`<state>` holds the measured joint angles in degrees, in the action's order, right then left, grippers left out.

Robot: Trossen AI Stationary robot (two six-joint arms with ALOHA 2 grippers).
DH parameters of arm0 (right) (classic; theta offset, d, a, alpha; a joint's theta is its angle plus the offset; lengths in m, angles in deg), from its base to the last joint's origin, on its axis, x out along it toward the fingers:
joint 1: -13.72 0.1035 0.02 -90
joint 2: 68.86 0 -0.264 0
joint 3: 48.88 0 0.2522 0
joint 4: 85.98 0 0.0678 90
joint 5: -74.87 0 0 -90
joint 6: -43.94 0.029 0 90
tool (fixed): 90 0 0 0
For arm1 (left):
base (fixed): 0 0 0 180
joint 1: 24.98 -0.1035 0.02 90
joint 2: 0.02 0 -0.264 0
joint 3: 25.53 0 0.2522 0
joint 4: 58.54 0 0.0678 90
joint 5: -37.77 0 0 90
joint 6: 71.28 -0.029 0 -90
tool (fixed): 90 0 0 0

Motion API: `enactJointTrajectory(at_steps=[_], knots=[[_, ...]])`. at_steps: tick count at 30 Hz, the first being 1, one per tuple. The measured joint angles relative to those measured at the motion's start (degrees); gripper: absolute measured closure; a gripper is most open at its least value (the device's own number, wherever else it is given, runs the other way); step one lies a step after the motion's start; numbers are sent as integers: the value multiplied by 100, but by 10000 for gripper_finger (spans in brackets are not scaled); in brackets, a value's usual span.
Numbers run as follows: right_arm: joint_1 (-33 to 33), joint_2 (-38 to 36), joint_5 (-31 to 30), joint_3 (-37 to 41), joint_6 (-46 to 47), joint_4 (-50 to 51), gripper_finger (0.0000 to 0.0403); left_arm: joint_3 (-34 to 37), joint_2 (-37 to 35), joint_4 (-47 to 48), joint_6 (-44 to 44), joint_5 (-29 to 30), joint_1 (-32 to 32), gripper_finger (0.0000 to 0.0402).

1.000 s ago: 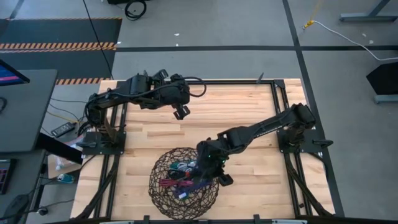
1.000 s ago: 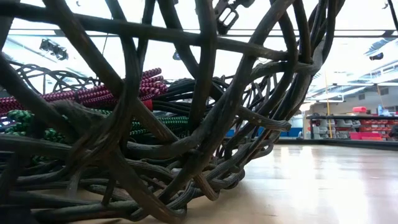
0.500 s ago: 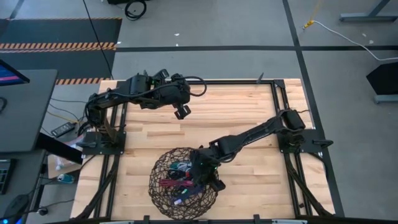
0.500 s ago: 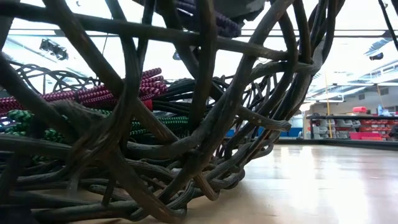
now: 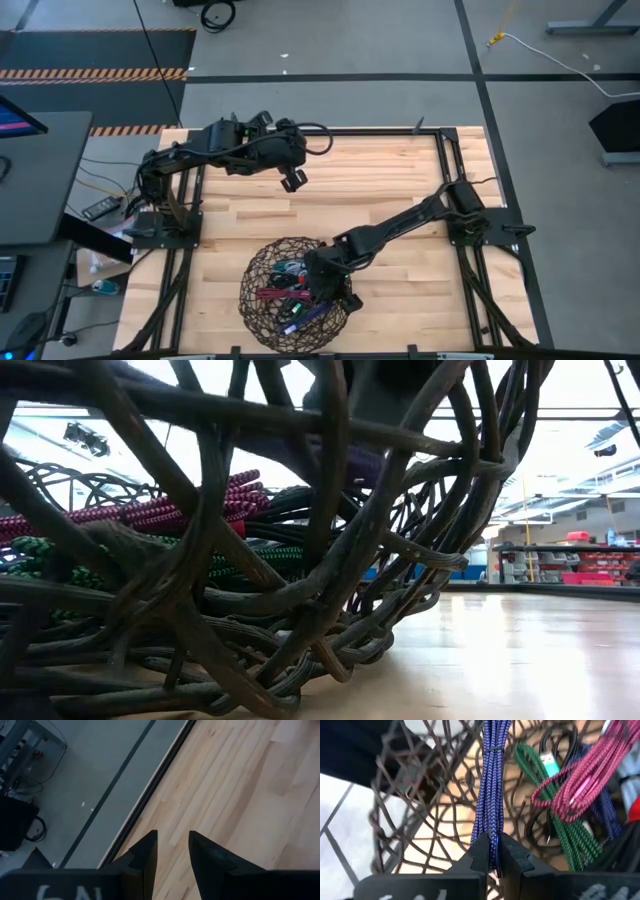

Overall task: Pick and place USB-C Cables
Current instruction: Put the violet charger cable into the wire basket, then move the wire basket to the center of the table

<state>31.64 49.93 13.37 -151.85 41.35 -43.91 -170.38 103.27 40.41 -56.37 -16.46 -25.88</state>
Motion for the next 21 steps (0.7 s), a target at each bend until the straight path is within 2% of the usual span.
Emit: enactJointTrajectory(at_steps=[12,17,21], knots=[[-57,222,-371,14,-10,218,370,0,0,-12,-12,-33,0,283],[-51,172,-1087,7,179,146,285,0,0,-6,-12,-37,0,283],[-47,163,-1154,-232,279,436,230,0,0,-4,-12,-37,0,283]])
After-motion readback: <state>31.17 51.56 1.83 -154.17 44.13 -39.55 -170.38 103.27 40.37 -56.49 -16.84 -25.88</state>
